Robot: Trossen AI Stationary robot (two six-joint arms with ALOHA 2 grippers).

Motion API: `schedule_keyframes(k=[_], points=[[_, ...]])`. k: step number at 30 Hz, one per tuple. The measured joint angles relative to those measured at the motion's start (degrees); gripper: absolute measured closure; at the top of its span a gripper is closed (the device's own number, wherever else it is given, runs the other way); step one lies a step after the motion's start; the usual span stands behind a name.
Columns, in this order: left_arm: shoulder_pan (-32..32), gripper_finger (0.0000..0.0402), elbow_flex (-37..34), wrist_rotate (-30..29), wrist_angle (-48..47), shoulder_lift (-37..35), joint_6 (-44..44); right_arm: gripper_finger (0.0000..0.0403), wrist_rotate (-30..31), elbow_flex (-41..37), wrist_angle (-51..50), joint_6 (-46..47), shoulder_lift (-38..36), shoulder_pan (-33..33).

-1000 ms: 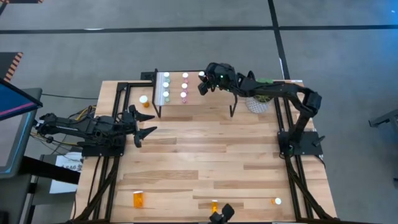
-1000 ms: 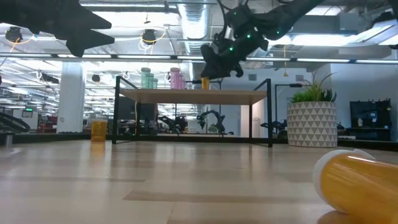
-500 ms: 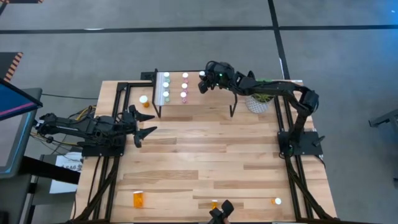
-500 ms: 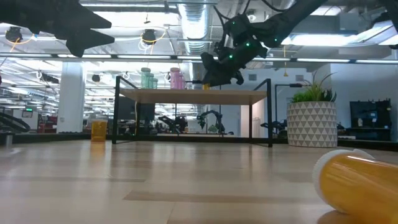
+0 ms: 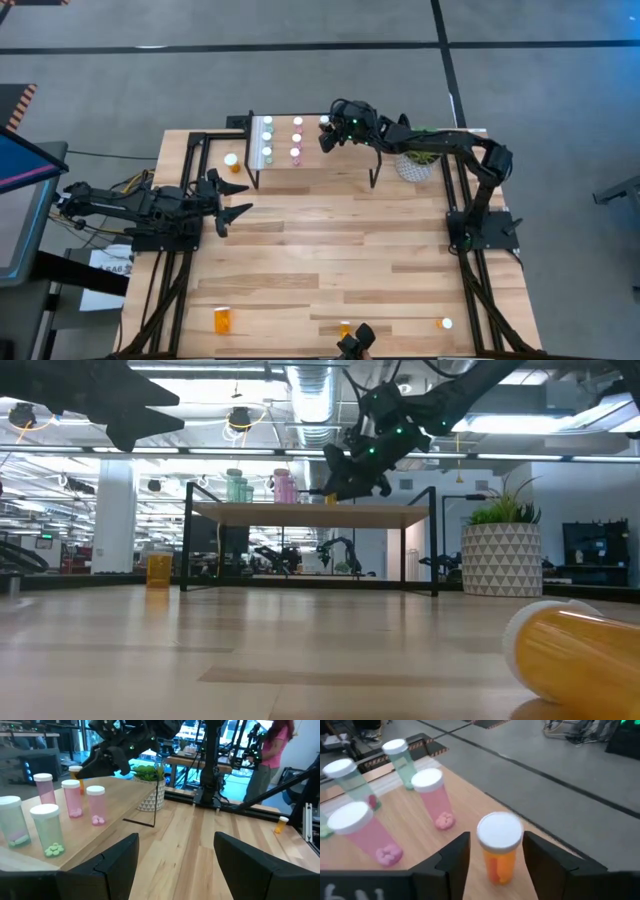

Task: Pick and place medicine bottles onto shelf by color
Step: Put the top small orange pill bottle on the shelf, then put the left small orange pill bottle on the shelf aligned with the other small orange pill bottle

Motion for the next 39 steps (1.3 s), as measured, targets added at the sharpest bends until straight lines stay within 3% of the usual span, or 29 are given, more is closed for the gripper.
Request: schedule_keyframes(k=[6, 12, 20, 27, 39], points=[[-0.01, 0.0156, 0.00, 2.50, 0.48, 0.02, -0.01, 0.0160, -1.72, -0.02, -3.62, 0.96, -1.81, 0.48], [-0.02, 0.0156, 0.00, 2.54, 0.59, 0.00, -0.26, 0.0153, -1.69, -0.07, -9.89, 1.28, -6.49, 1.03], [-0.02, 0.0156, 0.00, 2.56, 0.57, 0.00, -0.79, 0.0153, -1.65, 0.00, -28.69, 6.41, -16.62, 6.95], [-0.02, 0.0156, -0.02, 2.63, 1.97, 0.02, -0.66, 0.0153, -1.40, 0.00, -47.86, 21.92, -21.58, 23.08], [0.00, 0.0156, -0.02, 7.71, 6.84, 0.02, -0.57, 0.0153, -2.54, 0.00, -68.05, 69.99, -19.41, 57.88]])
